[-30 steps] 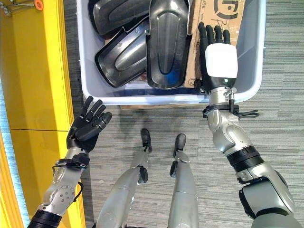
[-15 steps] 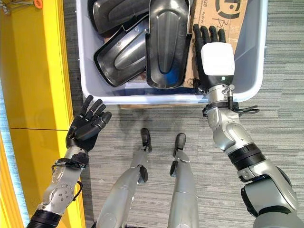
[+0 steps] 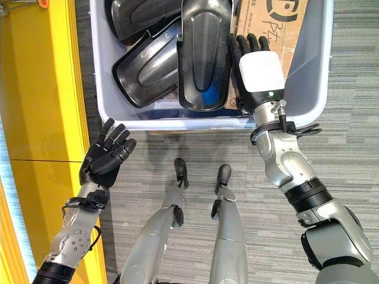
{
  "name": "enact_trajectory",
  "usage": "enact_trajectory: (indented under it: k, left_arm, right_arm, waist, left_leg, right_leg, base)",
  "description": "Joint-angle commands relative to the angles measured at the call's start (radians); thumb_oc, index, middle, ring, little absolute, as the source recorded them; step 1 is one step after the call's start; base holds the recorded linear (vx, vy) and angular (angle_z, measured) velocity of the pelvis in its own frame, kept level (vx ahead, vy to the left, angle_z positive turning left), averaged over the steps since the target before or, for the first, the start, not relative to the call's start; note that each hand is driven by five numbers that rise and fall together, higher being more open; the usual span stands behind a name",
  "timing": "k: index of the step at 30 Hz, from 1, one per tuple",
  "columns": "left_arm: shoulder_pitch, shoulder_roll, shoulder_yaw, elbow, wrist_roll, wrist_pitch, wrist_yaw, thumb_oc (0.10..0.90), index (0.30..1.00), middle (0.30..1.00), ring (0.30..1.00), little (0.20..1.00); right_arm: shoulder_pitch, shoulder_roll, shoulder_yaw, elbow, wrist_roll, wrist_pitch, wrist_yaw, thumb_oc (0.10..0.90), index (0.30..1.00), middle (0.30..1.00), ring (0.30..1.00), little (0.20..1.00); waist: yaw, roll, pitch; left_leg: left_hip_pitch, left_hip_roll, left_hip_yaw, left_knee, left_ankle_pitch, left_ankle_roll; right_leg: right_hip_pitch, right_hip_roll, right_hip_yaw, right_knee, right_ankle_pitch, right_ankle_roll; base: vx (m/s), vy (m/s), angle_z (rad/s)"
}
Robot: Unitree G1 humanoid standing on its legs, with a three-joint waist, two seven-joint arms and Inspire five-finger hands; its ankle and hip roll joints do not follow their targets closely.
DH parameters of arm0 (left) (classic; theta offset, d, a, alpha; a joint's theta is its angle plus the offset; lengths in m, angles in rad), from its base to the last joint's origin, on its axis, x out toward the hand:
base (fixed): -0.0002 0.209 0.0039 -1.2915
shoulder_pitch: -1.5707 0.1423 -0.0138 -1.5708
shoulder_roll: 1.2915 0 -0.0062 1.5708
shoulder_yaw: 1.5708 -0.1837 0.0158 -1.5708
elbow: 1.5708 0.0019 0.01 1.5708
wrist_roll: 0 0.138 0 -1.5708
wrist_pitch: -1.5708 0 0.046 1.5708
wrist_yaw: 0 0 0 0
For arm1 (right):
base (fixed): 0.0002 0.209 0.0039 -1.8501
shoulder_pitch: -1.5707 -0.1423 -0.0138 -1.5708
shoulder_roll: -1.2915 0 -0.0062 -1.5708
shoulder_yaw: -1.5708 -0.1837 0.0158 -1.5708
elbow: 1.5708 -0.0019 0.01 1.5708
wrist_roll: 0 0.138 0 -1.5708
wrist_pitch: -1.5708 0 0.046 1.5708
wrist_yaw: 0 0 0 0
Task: Move parts from the plastic box to the shelf.
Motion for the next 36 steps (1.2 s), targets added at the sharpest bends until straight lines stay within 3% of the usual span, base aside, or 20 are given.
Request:
enact_trajectory:
  k: [1, 20, 26, 30, 31, 34, 35, 36]
  left_arm:
    - [-0.058, -0.011, -0.053, -0.078, 0.045, 0.013, -0.054, 0.9, 1.0, 1.0, 1.0, 1.0]
    - [-0.068, -0.022, -0.063, -0.104, 0.061, 0.041, -0.047, 0.9, 1.0, 1.0, 1.0, 1.0]
    - [-0.078, -0.034, -0.073, -0.116, 0.065, 0.05, -0.021, 0.9, 1.0, 1.0, 1.0, 1.0]
    - [-0.077, -0.044, -0.079, -0.121, 0.07, 0.047, -0.011, 0.9, 1.0, 1.0, 1.0, 1.0]
    - [-0.076, -0.046, -0.081, -0.124, 0.066, 0.044, -0.005, 0.9, 1.0, 1.0, 1.0, 1.0]
    - [-0.078, -0.051, -0.088, -0.121, 0.06, 0.034, 0.003, 0.9, 1.0, 1.0, 1.0, 1.0]
    - [-0.075, -0.053, -0.094, -0.121, 0.051, 0.022, 0.008, 0.9, 1.0, 1.0, 1.0, 1.0]
    - [-0.075, -0.053, -0.095, -0.12, 0.05, 0.021, 0.009, 0.9, 1.0, 1.0, 1.0, 1.0]
  right_arm:
    - [-0.049, 0.043, 0.114, -0.101, -0.01, -0.112, 0.048, 0.9, 1.0, 1.0, 1.0, 1.0]
    - [-0.069, 0.172, 0.155, -0.167, 0.081, -0.077, 0.112, 0.9, 1.0, 1.0, 1.0, 1.0]
    - [-0.062, 0.239, 0.127, -0.218, 0.146, -0.02, 0.078, 0.9, 1.0, 1.0, 1.0, 1.0]
    - [-0.039, 0.279, 0.105, -0.239, 0.233, 0.052, -0.058, 0.9, 1.0, 1.0, 1.0, 1.0]
    - [-0.027, 0.292, 0.085, -0.233, 0.293, 0.054, -0.138, 0.9, 1.0, 1.0, 1.0, 1.0]
    - [-0.008, 0.323, 0.026, -0.207, 0.391, 0.007, -0.31, 0.9, 1.0, 1.0, 1.0, 1.0]
    - [0.008, 0.344, -0.032, -0.196, 0.449, -0.055, -0.383, 0.9, 1.0, 1.0, 1.0, 1.0]
    - [0.01, 0.346, -0.038, -0.195, 0.46, -0.062, -0.393, 0.9, 1.0, 1.0, 1.0, 1.0]
  waist:
    - [-0.004, -0.005, -0.006]
    - [0.012, -0.004, -0.006]
    - [0.01, -0.001, -0.006]
    - [0.006, 0.002, -0.006]
    - [0.002, 0.004, -0.006]
    - [-0.003, 0.009, -0.006]
    - [-0.008, 0.014, -0.006]
    - [-0.009, 0.014, -0.006]
  left_leg:
    - [0.007, -0.028, -0.028, 0.093, -0.11, -0.063]
    - [0.002, -0.031, -0.033, 0.1, -0.109, -0.057]
    - [0.008, -0.032, -0.033, 0.097, -0.108, -0.056]
    - [0.014, -0.031, -0.028, 0.092, -0.107, -0.056]
    - [0.021, -0.031, -0.026, 0.089, -0.108, -0.055]
    - [0.029, -0.033, -0.024, 0.088, -0.11, -0.054]
    - [0.033, -0.035, -0.026, 0.09, -0.114, -0.053]
    - [0.034, -0.035, -0.026, 0.09, -0.114, -0.052]
  right_leg:
    - [0.078, 0.033, 0.019, -0.194, 0.091, 0.071]
    - [0.077, 0.033, 0.013, -0.189, 0.094, 0.069]
    - [0.078, 0.035, 0.017, -0.188, 0.094, 0.066]
    - [0.08, 0.037, 0.024, -0.189, 0.095, 0.062]
    - [0.084, 0.038, 0.027, -0.191, 0.094, 0.061]
    - [0.089, 0.038, 0.031, -0.19, 0.091, 0.059]
    - [0.089, 0.04, 0.034, -0.183, 0.086, 0.058]
    - [0.089, 0.04, 0.035, -0.182, 0.086, 0.058]
  base:
    - [0.0, 0.0, 0.0]
    - [0.0, 0.0, 0.0]
    - [0.0, 0.0, 0.0]
    - [0.0, 0.01, 0.0]
    - [0.0, 0.046, 0.01]
    - [0.0, 0.053, 0.0]
    - [0.0, 0.05, -0.01]
    - [0.01, 0.067, -0.01]
